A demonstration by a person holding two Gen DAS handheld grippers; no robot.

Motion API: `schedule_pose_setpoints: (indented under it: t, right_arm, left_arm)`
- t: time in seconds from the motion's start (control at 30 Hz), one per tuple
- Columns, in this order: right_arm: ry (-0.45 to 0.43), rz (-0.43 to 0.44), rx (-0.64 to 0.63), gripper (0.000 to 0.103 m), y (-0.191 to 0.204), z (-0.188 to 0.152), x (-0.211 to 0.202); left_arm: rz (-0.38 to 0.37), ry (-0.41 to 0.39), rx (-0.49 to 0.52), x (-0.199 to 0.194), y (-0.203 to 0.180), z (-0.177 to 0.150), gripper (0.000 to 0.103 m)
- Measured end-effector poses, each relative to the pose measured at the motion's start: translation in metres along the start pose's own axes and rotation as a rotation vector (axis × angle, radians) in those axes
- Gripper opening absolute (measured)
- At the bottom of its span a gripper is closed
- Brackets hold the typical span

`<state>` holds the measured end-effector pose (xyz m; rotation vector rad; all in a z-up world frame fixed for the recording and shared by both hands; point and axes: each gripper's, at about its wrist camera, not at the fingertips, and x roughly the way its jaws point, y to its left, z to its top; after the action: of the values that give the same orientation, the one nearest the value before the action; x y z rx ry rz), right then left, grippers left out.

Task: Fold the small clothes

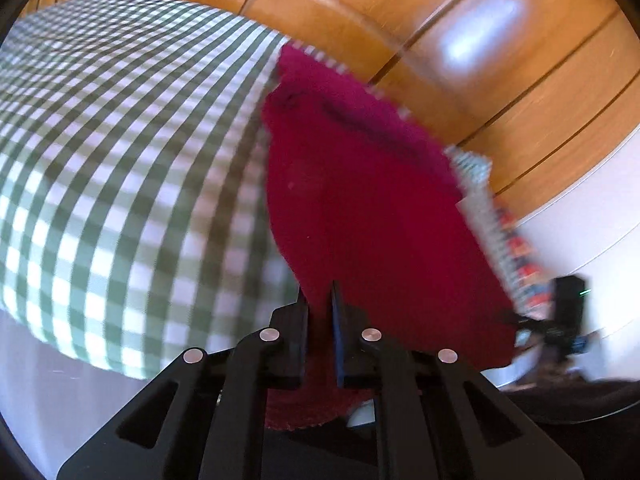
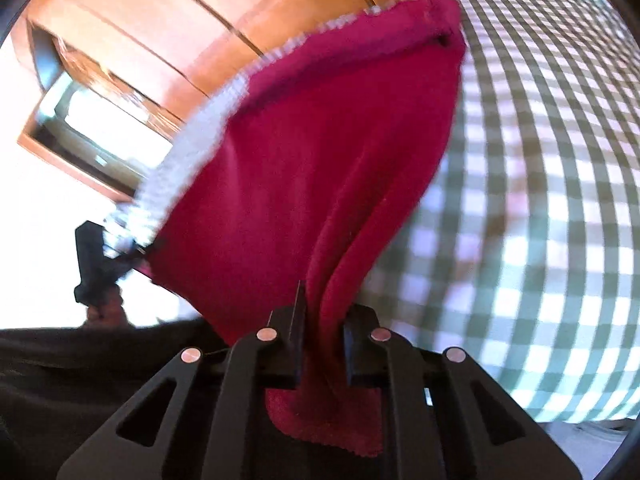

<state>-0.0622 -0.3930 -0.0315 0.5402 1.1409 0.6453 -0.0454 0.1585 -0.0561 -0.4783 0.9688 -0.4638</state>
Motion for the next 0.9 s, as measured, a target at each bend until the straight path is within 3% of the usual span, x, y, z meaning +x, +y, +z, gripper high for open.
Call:
schedule_pose_setpoints:
  t: [0.1,0.23,0.3,0.47,0.5,0.53,0.57,0.6,0.63,0.7,0.77,0.83,0.9]
  right_arm:
    - [-0.062,0.083,0.043,0.012,0.000,0.023,-0.006]
    - [-0.151,0.116,0.138,0.012,-0.018,0.064,-0.005]
    - [-0.179,0.089,0.165,0.012,-0.026,0.084,-0.001]
    - [-0.183,-0.006,0.245,0.014,-0.054,0.130,0.022]
    - [-0.179,-0.024,0.264,0.019,-0.061,0.138,0.027]
    - [-0.175,-0.033,0.282,0.024,-0.066,0.143,0.030]
    - [-0.181,-0.040,0.292,0.043,-0.070,0.145,0.030]
    - [-0.202,-0.049,0.298,0.052,-0.073,0.147,0.026]
    - [-0.211,-0.041,0.298,0.054,-0.079,0.148,0.020]
    - [-0.233,-0.026,0.300,0.067,-0.082,0.144,0.009]
    - [-0.253,-0.056,0.282,0.071,-0.086,0.134,-0.003]
    - [-0.242,-0.111,0.247,0.071,-0.090,0.122,-0.013]
    - [-0.205,-0.185,0.179,0.071,-0.082,0.108,-0.010]
  left_arm:
    - [-0.096,-0.050,-0.020,-0.008,-0.011,0.022,0.008]
    - [-0.158,-0.097,-0.058,0.001,-0.020,0.067,0.008]
    - [-0.153,-0.115,-0.079,0.012,-0.023,0.094,0.008]
    - [-0.027,-0.108,-0.159,0.064,-0.017,0.165,0.011]
    - [-0.012,-0.101,-0.169,0.070,-0.015,0.174,0.016]
    - [-0.001,-0.096,-0.178,0.078,-0.015,0.184,0.029]
    - [0.009,-0.097,-0.186,0.081,-0.013,0.190,0.038]
    - [0.016,-0.105,-0.208,0.082,-0.009,0.197,0.056]
    - [0.013,-0.124,-0.229,0.080,-0.003,0.200,0.059]
    - [0.008,-0.154,-0.252,0.070,0.013,0.201,0.059]
    - [0.035,-0.165,-0.257,0.064,0.028,0.197,0.059]
    - [0.073,-0.168,-0.207,0.058,0.038,0.179,0.059]
    - [0.111,-0.153,-0.079,0.055,0.035,0.155,0.059]
